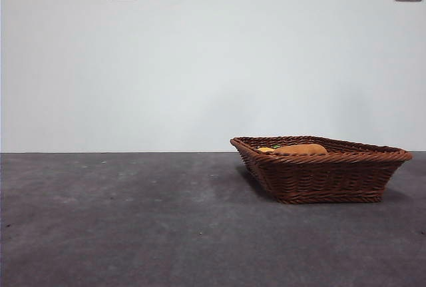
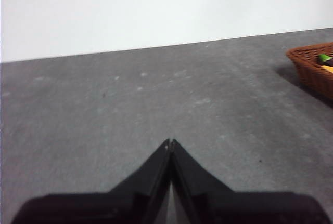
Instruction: Help me put the vegetables on the table into the basket
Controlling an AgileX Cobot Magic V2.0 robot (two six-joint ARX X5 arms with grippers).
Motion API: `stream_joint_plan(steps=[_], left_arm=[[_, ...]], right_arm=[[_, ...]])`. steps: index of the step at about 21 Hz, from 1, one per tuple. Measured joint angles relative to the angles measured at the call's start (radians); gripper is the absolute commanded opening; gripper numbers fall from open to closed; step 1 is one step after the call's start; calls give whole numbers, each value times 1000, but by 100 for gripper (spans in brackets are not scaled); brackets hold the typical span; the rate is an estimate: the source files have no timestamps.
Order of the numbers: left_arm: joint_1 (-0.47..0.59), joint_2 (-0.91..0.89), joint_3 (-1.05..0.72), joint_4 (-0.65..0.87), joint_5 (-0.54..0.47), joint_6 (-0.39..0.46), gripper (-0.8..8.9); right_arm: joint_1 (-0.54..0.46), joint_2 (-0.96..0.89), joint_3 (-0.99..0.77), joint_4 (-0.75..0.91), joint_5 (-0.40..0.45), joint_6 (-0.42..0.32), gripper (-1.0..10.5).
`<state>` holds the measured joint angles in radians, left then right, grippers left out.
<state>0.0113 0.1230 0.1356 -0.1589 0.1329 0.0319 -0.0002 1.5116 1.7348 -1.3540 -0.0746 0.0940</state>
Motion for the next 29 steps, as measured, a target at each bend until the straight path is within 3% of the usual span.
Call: stream_joint_plan(steps=[11,15,18,29], left_arm=[[5,-117,-105,-28,0,-26,-3],[5,-117,-111,-31,-70,-37,-3],[6,-117,-111,-31,-124,-45,-3],[6,-117,-112,-19,-120,-76,-3]], right_arm=[[0,0,0,381,0,0,-11],[0,0,0,507,0,0,-11],[0,0,0,539,0,0,-11],[0,0,0,539,0,0,-11]])
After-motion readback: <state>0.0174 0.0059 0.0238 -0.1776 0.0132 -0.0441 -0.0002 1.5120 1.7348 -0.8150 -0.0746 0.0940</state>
